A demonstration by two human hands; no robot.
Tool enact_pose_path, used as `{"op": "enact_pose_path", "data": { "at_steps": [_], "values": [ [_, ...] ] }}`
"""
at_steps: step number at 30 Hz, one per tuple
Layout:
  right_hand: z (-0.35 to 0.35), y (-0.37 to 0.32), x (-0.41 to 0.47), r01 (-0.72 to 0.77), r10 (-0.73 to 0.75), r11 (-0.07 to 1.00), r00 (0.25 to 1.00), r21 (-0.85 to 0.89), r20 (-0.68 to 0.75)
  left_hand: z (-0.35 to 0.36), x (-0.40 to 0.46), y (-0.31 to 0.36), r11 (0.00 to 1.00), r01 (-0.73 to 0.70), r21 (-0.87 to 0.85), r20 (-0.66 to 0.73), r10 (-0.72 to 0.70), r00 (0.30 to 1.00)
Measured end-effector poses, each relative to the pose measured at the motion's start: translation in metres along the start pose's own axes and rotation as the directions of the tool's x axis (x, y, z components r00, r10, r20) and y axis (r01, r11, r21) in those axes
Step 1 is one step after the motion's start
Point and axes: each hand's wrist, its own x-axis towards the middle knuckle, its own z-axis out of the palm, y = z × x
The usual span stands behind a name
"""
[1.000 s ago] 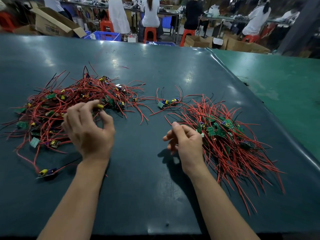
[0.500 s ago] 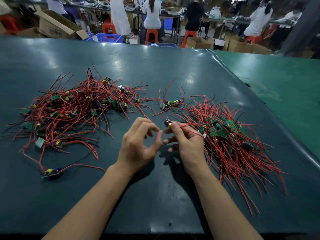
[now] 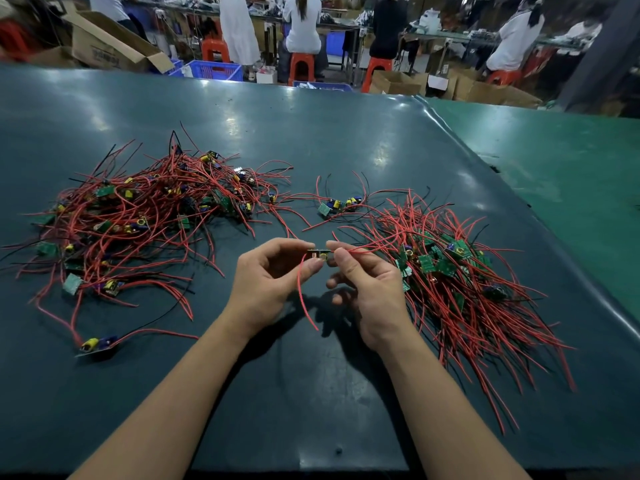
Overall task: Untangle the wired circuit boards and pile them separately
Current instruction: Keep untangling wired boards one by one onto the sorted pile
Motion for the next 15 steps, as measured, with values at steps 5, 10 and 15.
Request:
{"op": "enact_pose_path", "data": {
  "at_steps": [5,10,15],
  "values": [
    [-0.0012,0.0014,0.0008,0.017,-0.019,0.999,0.999,-0.045,-0.048,-0.0015,0.0000,0.0024,0.997,0.069,0.019,0.004,-0.069,0.998],
    [-0.0025,0.0031,-0.0002,0.054,-0.059,0.992,0.997,-0.114,-0.045,-0.0024,-0.0013,0.0045,0.991,0.132,0.010,0.013,-0.132,0.991],
    [-0.0039,0.0047,0.0002,0.044,-0.051,0.991,0.997,-0.128,-0.051,-0.0004,-0.0012,0.0062,0.990,0.139,-0.001,-0.002,-0.139,0.990]
  ]
}}
